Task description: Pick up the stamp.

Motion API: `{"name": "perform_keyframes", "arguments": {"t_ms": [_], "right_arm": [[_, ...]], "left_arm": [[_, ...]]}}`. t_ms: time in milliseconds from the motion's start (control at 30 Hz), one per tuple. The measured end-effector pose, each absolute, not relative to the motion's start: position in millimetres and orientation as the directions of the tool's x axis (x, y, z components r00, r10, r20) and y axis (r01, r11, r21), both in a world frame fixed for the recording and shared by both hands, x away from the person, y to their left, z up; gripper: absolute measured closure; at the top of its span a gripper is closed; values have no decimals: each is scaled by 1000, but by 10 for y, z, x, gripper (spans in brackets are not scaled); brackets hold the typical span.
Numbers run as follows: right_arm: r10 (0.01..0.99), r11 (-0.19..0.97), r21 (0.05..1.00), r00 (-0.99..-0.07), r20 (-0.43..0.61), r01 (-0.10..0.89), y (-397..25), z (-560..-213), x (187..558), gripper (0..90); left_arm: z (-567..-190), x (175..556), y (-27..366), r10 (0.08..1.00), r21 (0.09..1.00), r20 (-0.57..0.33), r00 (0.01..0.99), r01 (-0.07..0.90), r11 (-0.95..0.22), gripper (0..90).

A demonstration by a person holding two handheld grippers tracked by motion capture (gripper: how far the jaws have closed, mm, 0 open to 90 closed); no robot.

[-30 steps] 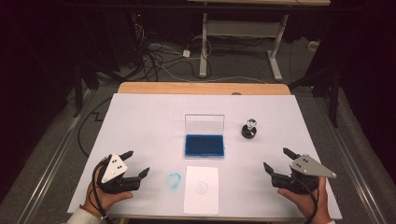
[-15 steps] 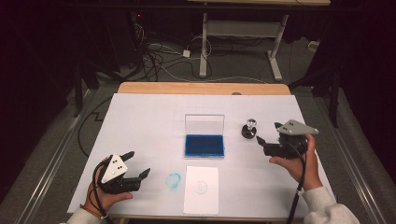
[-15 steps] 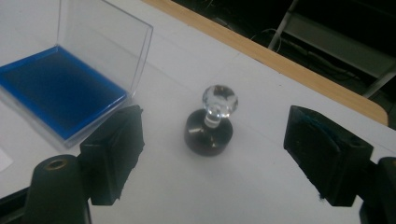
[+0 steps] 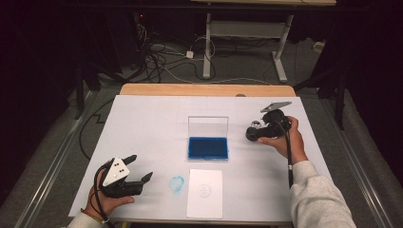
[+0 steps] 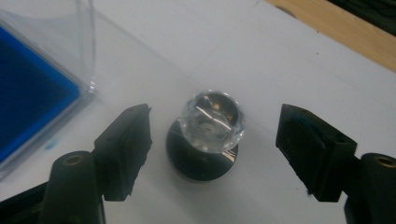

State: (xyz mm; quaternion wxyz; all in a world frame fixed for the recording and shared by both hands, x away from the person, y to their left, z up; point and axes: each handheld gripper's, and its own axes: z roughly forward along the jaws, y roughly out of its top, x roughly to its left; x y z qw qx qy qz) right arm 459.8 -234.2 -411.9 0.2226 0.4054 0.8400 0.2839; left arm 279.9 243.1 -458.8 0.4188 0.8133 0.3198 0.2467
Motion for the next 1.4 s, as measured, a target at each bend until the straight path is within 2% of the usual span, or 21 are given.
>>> {"name": "perform_keyframes", "arguments": {"t_ms": [67, 133, 200, 433, 667, 1067, 1233, 1333, 1400], "right_arm": [[808, 507, 646, -575, -127, 571, -2348, -4186, 4652, 321], [813, 499, 646, -570, -118, 578, -2350, -4211, 4670, 317], [817, 470, 668, -571, -81, 577, -2359, -4232, 4690, 375], [808, 481, 680, -581, -97, 554, -2304, -4239, 4697, 490], [813, 485, 672, -572, -110, 559, -2302, -4237, 4695, 558], [818, 482, 677, -563, -119, 556, -2302, -4231, 4666, 566], [826, 454, 713, -552, -112, 534, -2315, -4167, 4582, 566], [826, 453, 746, -544, -146, 489, -2309, -4107, 4454, 566], [827, 430, 767, -548, -123, 477, -2323, -4107, 4388, 566]], "left_arm": [[-4592, 2801, 2435, 728, 838, 131, 673, 317, -444, 202], [-4593, 2801, 2439, 728, 838, 131, 673, 317, -444, 202], [-4598, 2805, 2440, 724, 835, 133, 677, 317, -449, 202], [-4606, 2812, 2430, 723, 835, 130, 678, 319, -449, 202], [-4613, 2815, 2427, 719, 829, 131, 683, 322, -457, 202], [-4619, 2817, 2430, 716, 825, 133, 685, 324, -463, 205], [-4622, 2813, 2431, 717, 825, 134, 684, 323, -463, 205], [-4623, 2811, 2432, 718, 825, 134, 683, 324, -462, 205], [-4625, 2809, 2427, 717, 824, 134, 684, 325, -464, 205]]}}
